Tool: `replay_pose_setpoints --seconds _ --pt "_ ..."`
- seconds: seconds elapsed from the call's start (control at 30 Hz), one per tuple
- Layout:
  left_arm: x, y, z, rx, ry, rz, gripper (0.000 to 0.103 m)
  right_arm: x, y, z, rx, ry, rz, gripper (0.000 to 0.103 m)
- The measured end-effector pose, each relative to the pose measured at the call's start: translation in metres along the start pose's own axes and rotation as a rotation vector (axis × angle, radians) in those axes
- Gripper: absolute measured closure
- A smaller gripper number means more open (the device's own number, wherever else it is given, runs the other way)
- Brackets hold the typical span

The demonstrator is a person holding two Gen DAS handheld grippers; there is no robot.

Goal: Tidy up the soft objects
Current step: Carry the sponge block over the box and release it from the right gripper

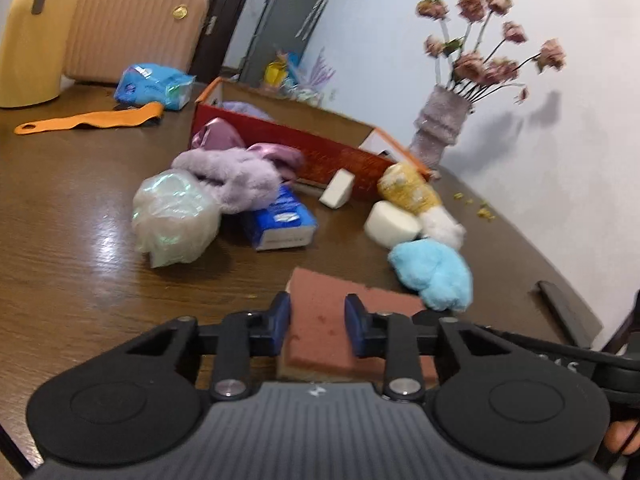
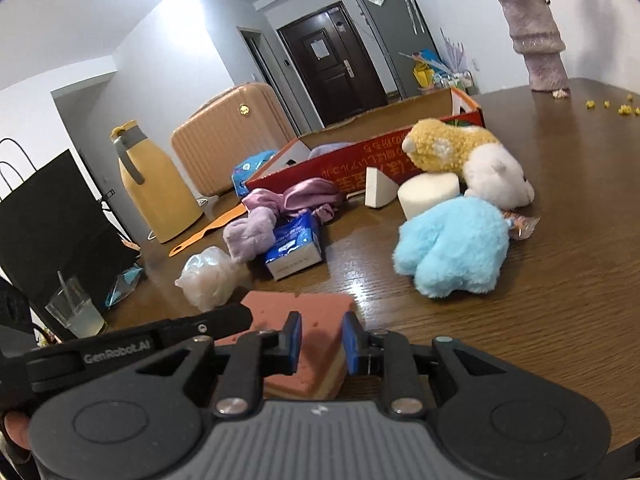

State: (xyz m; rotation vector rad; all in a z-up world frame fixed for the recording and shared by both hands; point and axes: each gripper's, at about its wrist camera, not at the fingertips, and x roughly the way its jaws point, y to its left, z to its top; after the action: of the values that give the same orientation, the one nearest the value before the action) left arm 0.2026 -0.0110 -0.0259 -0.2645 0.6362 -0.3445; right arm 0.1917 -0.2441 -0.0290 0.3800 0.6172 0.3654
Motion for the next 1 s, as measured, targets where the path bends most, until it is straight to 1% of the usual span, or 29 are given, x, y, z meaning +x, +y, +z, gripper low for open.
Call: replay_pose_setpoints --seconds 0.23,0.4,0.47,0.5,0.57,0.67,0.73,0.8,0.87,0.93,1.0 --pt "-0.002 0.009 0.0 -0.046 0.015 -0.032 0.078 0.009 -0.003 -0.002 0.004 -0.003 0.008 0.081" --pt "-0.002 0.007 0.001 -0.05 0.017 -0.022 0.079 0.013 -0.008 0.001 0.021 0.013 0.032 0.08" --pt "0.0 0.006 0.004 -0.046 0.023 -0.025 0.08 0.015 -0.009 0.003 0.018 0.013 0.035 0.081" --pt "-0.002 0.005 0.007 -0.048 0.02 -0.038 0.08 0.015 -0.009 0.005 0.016 0.008 0.027 0.082" --pt "-0.008 0.001 0.018 -0.029 -0.013 -0.053 0.08 0.013 -0.008 0.011 0.011 -0.002 0.026 0.083" --pt "-0.012 -0.009 0.052 0.007 -0.091 -0.094 0.08 0.008 -0.008 0.036 0.014 -0.058 0.056 0.083" --pt "-0.002 -0.013 0.082 0.021 -0.109 -0.101 0.08 0.011 -0.008 0.065 0.004 -0.093 0.069 0.083" --pt "0.016 -0.015 0.116 0.025 -0.107 -0.1 0.08 0.022 -0.006 0.1 -0.023 -0.118 0.071 0.083" --pt "0.042 -0.016 0.157 0.023 -0.091 -0.09 0.08 0.038 -0.004 0.137 -0.068 -0.141 0.056 0.083" --pt "0.073 -0.019 0.196 0.018 -0.075 -0.099 0.08 0.056 -0.005 0.174 -0.112 -0.171 0.021 0.083" --pt "0.112 -0.023 0.233 0.023 -0.047 -0.095 0.081 0.079 -0.013 0.212 -0.127 -0.183 -0.015 0.083"
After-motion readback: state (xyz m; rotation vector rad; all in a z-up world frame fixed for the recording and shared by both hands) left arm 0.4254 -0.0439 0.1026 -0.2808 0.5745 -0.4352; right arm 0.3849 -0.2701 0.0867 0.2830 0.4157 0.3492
